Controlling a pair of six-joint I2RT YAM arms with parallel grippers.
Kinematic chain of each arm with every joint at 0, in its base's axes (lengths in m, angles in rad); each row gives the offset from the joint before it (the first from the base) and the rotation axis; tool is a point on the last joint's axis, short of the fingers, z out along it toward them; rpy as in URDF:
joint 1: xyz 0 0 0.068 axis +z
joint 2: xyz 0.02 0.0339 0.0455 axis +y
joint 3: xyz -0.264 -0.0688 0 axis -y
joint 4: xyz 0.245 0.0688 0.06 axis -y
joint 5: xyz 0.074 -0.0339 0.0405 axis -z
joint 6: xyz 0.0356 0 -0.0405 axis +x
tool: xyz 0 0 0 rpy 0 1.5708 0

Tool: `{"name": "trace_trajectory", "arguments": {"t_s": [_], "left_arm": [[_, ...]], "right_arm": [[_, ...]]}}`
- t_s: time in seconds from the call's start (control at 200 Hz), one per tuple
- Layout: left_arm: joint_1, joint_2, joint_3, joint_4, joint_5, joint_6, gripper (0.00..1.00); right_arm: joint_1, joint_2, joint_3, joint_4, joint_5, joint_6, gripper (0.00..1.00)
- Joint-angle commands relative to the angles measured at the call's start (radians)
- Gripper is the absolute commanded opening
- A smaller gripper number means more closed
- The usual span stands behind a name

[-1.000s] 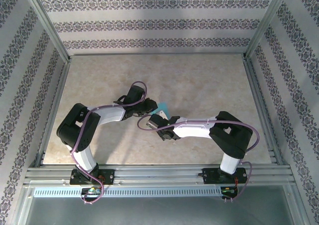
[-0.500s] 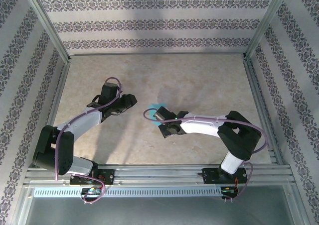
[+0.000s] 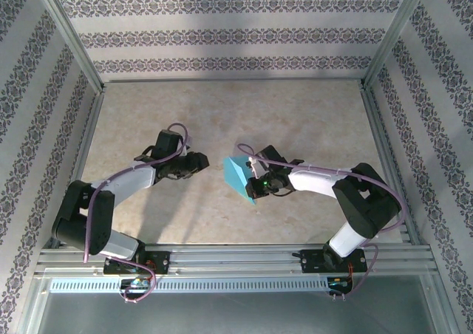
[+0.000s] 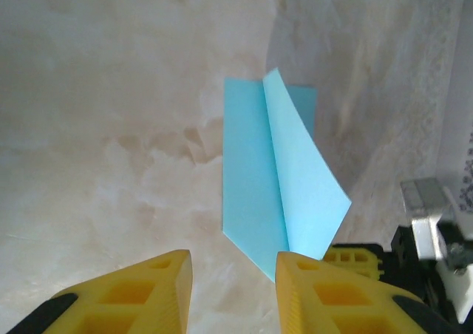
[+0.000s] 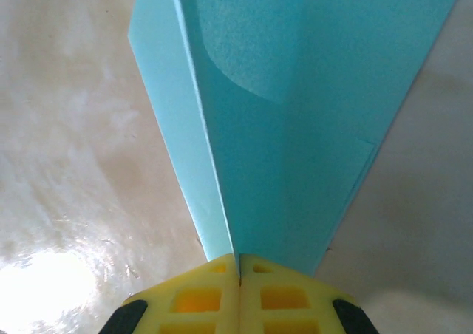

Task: Fold a paper plane with a square sheet of paper (fold left side to right side)
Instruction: Fourth fold the wing at the center of the table.

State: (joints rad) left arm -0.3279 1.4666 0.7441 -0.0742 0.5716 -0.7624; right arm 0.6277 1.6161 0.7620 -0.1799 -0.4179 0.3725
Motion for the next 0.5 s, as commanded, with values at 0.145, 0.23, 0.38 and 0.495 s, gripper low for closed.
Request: {"name": "trace_trajectory", "arguments": {"t_s": [0.145,0.23,0.38,0.495], "left_arm": [[-0.098,0.094,0.032,0.088,0.018,-0.035,0.37],[-0.127,0.133,0.058,0.094,0.007,-0.041,0.39],[-0.176,0.204,0.126,0.083,-0.014,-0.041,0.4],[-0.205,0.256,0.176,0.064,-0.031,-0.034,0.4]], "right_arm": [[-0.069,-0.006,-0.071,0.142,-0.208,0.055,0.0],[-0.083,0.004,-0.081,0.16,-0.23,0.06,0.0],[-0.098,0.018,-0.087,0.172,-0.251,0.064,0.0],[-0.102,0.024,-0.089,0.177,-0.251,0.068,0.0]]}}
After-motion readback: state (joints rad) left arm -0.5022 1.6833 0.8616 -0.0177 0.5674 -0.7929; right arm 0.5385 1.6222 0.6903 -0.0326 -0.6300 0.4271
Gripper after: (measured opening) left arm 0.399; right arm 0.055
